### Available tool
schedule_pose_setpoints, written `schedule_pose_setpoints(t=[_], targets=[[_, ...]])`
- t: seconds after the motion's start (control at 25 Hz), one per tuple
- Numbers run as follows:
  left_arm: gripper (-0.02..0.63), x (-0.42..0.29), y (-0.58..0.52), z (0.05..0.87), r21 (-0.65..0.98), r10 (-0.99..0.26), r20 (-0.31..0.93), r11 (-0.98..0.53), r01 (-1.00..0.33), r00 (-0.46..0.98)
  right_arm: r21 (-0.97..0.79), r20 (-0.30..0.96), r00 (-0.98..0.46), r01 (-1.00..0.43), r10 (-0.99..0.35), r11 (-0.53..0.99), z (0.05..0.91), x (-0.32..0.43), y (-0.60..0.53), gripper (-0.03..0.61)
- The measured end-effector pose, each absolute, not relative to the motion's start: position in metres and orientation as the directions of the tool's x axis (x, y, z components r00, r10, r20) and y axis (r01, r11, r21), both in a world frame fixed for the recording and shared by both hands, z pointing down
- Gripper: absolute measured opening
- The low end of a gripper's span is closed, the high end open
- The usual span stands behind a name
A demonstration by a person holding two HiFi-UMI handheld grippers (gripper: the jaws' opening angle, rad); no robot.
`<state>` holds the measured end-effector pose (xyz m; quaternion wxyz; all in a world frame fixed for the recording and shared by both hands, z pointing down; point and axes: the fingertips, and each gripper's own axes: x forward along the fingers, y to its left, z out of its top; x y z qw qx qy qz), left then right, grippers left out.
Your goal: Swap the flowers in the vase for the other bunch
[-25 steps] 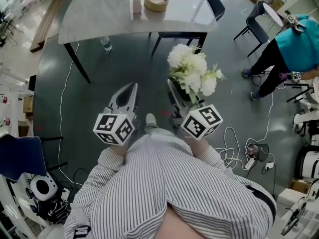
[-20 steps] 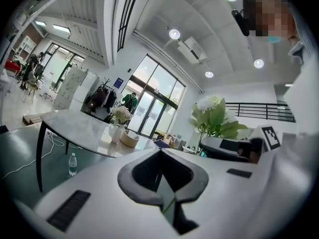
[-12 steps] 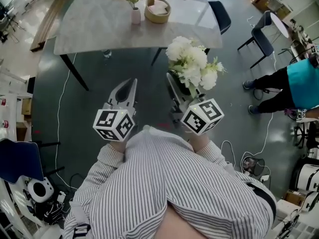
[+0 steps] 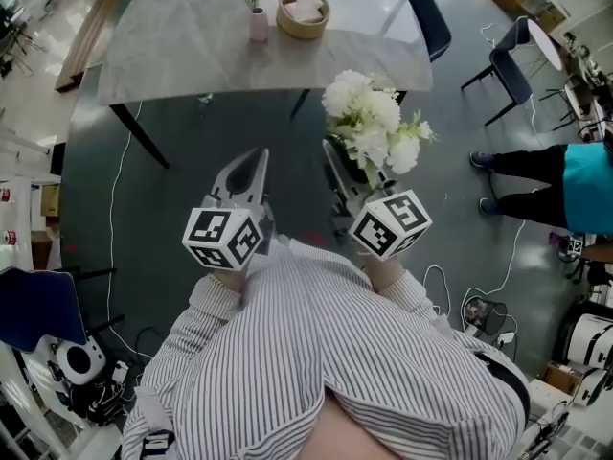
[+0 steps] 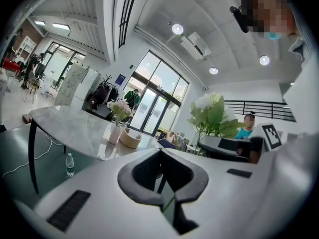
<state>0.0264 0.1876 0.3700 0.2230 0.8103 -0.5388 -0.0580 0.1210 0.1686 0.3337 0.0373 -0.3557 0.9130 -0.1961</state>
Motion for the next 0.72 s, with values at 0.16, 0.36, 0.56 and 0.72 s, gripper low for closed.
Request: schedule_pose_setpoints(t=[0.16,0.36,0.56,0.72], targets=[[0.012,0.025,0.172,0.375,0.421,-0.892,0.154,-0.329,-0.845,0.424,-0.395,0.067,-0.733,-0.643,-0.677,0.657,0.339,0.12,0.154,0.023],[0.012,0.013,0.142,0.373,0.414,-0.89,0.143,-0.343,-0.843,0.433,-0.382,0.07,-0.729,-0.65,-0.681,0.656,0.339,0.107,0.13,0.023],[0.012,-0.002,0.103,0.363,0.413,-0.89,0.117,-0.36,-0.837,0.441,-0.356,0.062,-0.722,-0.661,-0.69,0.66,0.33,0.092,0.088,0.023],[0.012,-0.013,0.07,0.354,0.399,-0.887,0.097,-0.381,-0.834,0.452,-0.345,0.06,-0.724,-0.662,-0.688,0.666,0.329,0.075,0.06,0.023]])
